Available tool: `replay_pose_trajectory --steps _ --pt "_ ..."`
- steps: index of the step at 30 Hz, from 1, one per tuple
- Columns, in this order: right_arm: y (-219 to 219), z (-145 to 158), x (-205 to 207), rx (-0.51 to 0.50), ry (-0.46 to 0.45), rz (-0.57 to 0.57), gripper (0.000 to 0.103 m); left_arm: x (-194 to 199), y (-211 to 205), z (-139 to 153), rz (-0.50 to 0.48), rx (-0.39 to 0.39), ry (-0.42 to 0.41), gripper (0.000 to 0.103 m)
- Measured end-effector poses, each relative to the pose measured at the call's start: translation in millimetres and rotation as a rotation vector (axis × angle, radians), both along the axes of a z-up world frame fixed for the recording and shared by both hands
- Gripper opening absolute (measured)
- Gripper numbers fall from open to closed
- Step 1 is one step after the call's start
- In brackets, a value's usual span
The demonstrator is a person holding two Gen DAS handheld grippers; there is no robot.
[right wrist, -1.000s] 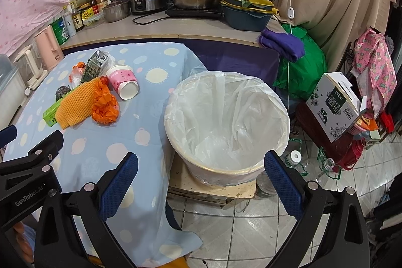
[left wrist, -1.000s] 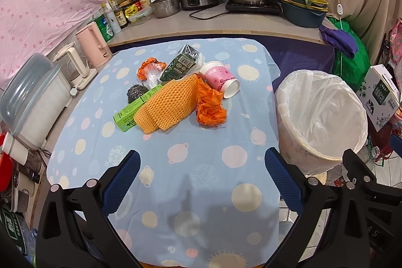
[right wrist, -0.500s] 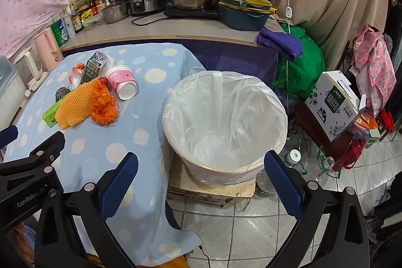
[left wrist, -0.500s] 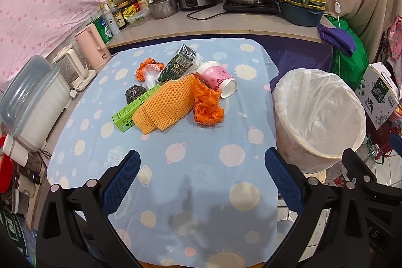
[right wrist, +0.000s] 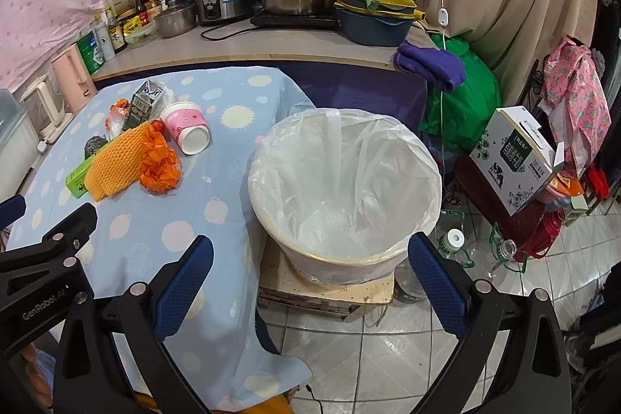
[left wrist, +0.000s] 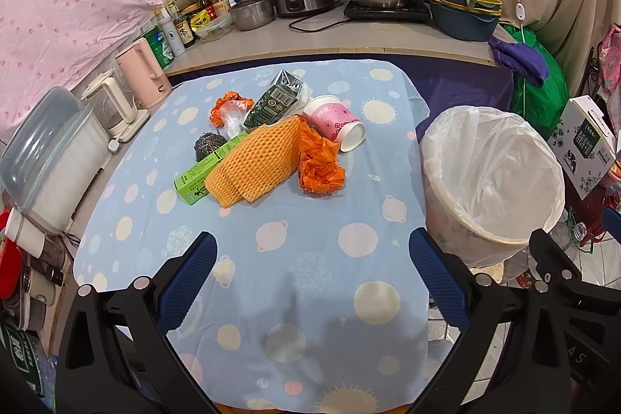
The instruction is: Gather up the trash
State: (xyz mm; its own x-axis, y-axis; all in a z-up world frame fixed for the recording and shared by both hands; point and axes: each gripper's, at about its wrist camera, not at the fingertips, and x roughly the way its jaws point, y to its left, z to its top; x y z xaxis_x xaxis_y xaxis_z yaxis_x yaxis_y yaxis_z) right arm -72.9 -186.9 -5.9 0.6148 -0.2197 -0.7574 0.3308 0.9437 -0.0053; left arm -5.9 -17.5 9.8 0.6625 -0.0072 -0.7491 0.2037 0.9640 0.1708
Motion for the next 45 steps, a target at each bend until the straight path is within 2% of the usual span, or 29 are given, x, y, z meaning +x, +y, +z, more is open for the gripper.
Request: replay_pose_trajectory --steps 45 --pt "9.6 -0.7 0.4 -0.004 0.001 0.004 0.096 -0.9 1.7 1.2 0.001 -0.002 -0.003 0.095"
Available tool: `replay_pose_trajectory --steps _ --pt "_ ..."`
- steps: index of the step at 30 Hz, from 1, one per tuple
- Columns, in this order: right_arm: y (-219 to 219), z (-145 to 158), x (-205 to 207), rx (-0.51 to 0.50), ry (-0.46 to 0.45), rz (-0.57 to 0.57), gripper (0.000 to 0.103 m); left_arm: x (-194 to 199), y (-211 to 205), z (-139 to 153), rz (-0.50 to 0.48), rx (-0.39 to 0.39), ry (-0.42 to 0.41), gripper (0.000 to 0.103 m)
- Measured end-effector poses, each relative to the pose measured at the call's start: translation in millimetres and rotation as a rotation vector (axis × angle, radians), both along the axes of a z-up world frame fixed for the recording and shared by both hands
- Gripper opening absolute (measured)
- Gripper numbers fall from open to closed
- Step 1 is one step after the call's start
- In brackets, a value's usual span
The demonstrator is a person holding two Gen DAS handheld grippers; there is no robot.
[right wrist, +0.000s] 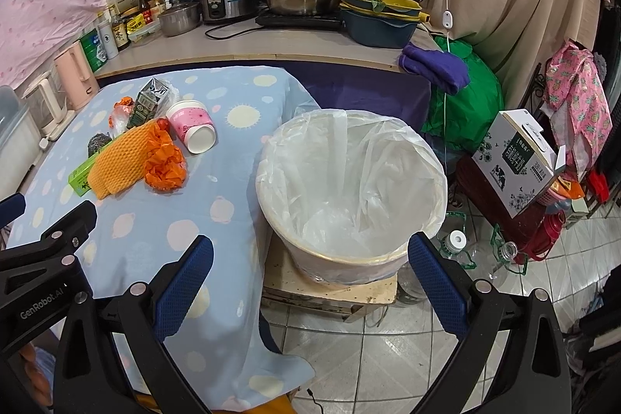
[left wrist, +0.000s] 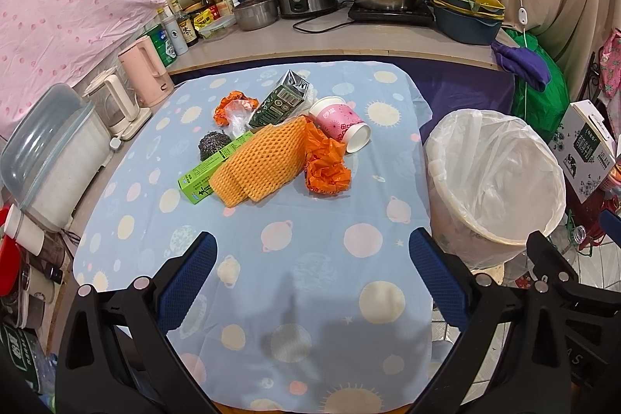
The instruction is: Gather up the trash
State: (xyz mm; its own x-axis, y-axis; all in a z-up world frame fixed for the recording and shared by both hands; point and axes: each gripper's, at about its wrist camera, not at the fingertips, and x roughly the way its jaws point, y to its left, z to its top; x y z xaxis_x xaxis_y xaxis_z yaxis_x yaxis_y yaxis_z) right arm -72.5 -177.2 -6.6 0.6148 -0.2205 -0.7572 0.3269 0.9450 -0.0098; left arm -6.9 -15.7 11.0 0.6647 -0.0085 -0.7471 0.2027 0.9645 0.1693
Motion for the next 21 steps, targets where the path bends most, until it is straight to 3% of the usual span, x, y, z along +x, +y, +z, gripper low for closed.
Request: replay_pose_trajectory --steps 21 --pt "7.6 -3.2 18.9 -0.013 0.026 -0.006 0.096 16.0 19.2 -6.1 0.017 -0.027 0.031 0.095"
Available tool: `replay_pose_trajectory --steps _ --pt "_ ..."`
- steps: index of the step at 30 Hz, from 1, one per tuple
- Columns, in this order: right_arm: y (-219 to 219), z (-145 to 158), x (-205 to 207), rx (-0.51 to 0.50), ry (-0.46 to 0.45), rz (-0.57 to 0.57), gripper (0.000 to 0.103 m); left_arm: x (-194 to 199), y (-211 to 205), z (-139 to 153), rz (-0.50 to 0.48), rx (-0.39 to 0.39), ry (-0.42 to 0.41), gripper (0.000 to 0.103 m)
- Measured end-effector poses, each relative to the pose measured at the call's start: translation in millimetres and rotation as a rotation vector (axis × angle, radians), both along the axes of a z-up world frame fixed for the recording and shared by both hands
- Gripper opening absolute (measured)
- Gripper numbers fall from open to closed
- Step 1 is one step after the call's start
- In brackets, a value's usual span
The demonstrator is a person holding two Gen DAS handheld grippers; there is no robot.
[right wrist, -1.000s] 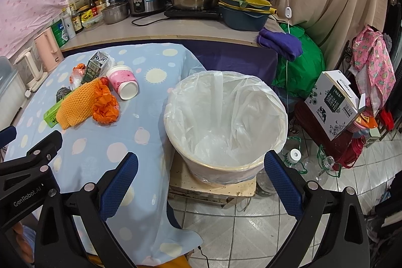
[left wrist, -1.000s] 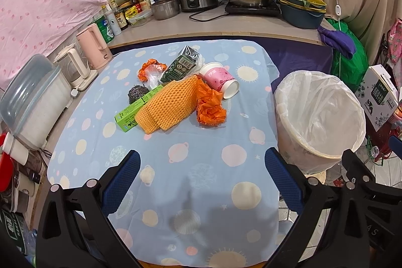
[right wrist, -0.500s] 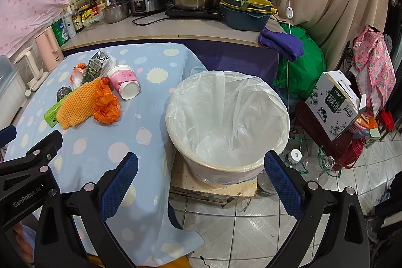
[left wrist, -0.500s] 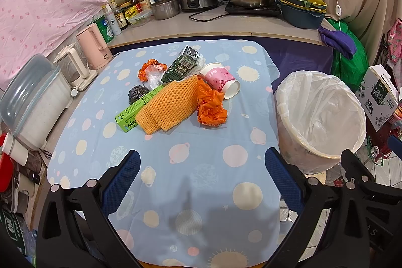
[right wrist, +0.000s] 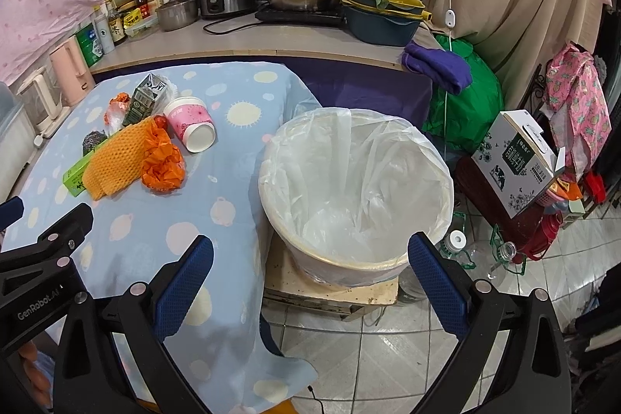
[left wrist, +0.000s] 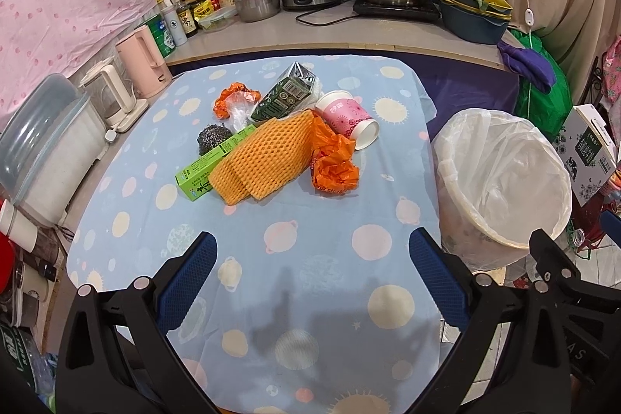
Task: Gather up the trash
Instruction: 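Grasp the orange plastic bag with the right gripper while the left gripper grasps the orange mesh sleeve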
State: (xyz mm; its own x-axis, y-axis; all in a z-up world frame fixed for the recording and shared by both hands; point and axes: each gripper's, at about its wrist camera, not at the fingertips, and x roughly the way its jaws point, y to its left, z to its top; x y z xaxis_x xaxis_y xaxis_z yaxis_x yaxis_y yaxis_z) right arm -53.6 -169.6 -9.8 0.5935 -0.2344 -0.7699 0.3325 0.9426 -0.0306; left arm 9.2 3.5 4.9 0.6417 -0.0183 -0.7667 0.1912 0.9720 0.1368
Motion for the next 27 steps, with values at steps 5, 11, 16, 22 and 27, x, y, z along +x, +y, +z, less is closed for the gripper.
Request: replay_pose_trajectory --steps 5,11,16,22,27 --pt "9.2 -5.0 12.0 -0.006 0.010 0.001 0.096 12.3 12.9 -8.3 0.016 -0.022 0.032 0.095" --pt "23.7 -13.4 34.5 0.011 -0.001 0.013 0.096 30.6 38.5 -21.5 0.050 -0.045 0.050 0.095" --pt "37.5 -21.9 60.7 0.037 -0.029 0.021 0.096 51.6 66.3 -34.0 0.067 -0.056 0.068 0.095" --pt "56.0 -36.7 99.6 0.091 -0.045 0.059 0.096 84.5 99.0 -49.2 0.109 -0.083 0.088 0.095" --pt "77.2 -49.5 134.8 0.141 -0.036 0.118 0.091 108.8 119.0 -64.8 0.144 -0.099 0.098 0.095"
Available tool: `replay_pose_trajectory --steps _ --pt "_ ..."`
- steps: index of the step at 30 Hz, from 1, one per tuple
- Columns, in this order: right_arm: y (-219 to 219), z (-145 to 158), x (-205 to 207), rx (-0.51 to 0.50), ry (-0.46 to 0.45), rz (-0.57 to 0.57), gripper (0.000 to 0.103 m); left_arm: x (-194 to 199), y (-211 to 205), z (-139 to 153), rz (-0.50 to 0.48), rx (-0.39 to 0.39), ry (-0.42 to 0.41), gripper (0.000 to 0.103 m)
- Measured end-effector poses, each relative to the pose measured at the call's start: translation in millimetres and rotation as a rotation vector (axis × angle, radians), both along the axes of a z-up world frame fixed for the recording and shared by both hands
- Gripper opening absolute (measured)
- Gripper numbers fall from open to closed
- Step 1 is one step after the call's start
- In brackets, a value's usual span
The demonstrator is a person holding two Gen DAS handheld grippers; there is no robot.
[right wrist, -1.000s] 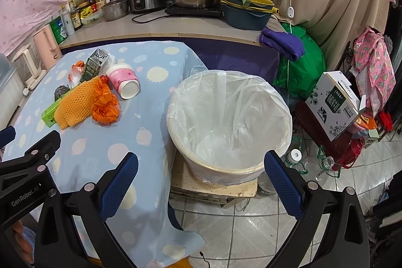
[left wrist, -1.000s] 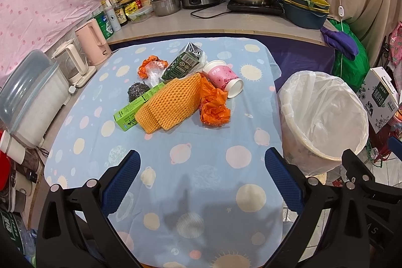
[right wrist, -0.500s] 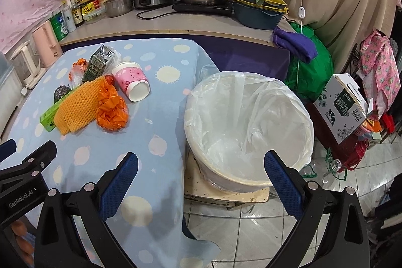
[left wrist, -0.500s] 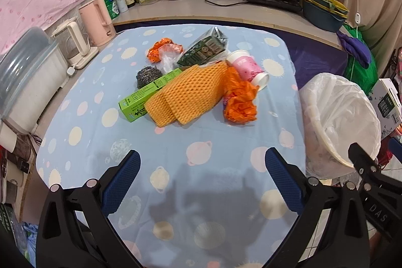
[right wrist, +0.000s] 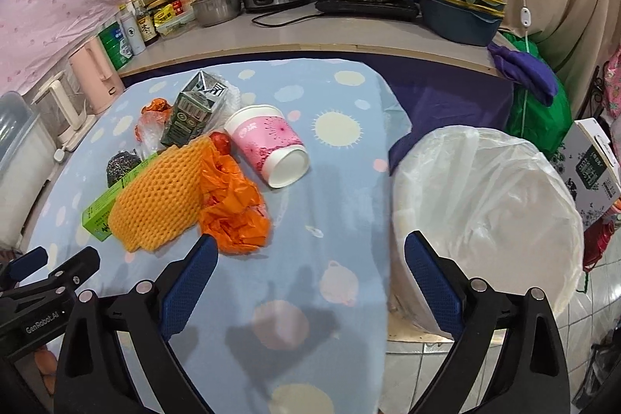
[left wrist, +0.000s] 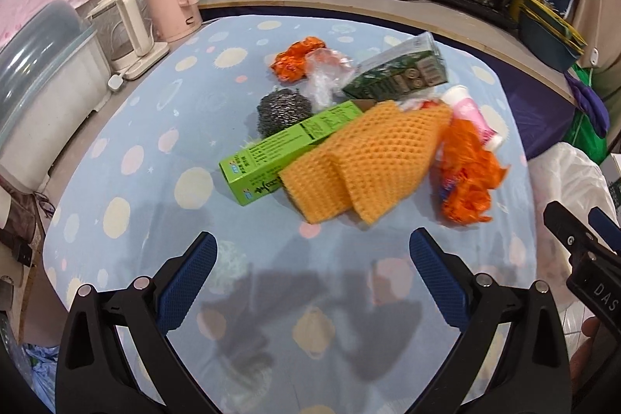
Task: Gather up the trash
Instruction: 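Grasp the orange plastic bag with the right gripper while the left gripper grasps the orange mesh sleeve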
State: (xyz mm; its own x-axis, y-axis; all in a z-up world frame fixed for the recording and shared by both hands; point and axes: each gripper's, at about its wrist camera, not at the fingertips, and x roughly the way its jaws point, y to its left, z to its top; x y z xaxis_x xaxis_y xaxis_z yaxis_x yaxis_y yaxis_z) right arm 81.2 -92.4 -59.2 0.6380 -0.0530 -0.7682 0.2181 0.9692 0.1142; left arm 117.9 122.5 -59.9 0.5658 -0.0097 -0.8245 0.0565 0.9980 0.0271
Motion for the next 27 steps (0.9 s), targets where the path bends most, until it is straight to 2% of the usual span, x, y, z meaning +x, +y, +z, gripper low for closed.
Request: replay_pose_trajectory --steps 4,9,14,18,19,20,25,26,27 --pt "18.9 -6.7 27.4 0.002 -0.014 0.046 0.089 15.8 10.0 -10.6 0.011 -0.018 0.009 0.095" --pt "32.0 -24.9 56.1 -0.015 0.015 0.071 0.079 30.2 15.7 -19.5 0.015 -0.043 0.020 0.095" --pt "32.3 -44.3 71.8 0.014 0.061 0.074 0.062 40.8 14.6 -26.9 0.003 -0.064 0.030 0.095" --pt "33.7 -48.6 72.7 0.013 0.060 0.089 0.048 48.6 9.2 -34.0 -0.016 -0.096 0.052 0.095" --pt "34.5 -47.9 72.4 0.003 0.057 0.093 0.040 50.5 7.5 -35.7 -0.020 -0.103 0.055 0.095" --pt "34.4 -47.7 72.4 -0.002 0.056 0.095 0.037 51.9 5.3 -37.2 -0.026 -0.108 0.057 0.095" --pt "29.7 -41.2 64.4 0.003 0.039 0.091 0.028 58.9 -6.3 -42.4 -0.054 -0.139 0.060 0.094" --pt "29.2 -38.3 62.5 0.004 0.033 0.089 0.027 59.6 -8.4 -42.5 -0.057 -0.145 0.055 0.093" --pt "28.4 -35.5 59.7 0.004 0.027 0.087 0.027 60.7 -10.6 -42.9 -0.061 -0.148 0.052 0.087"
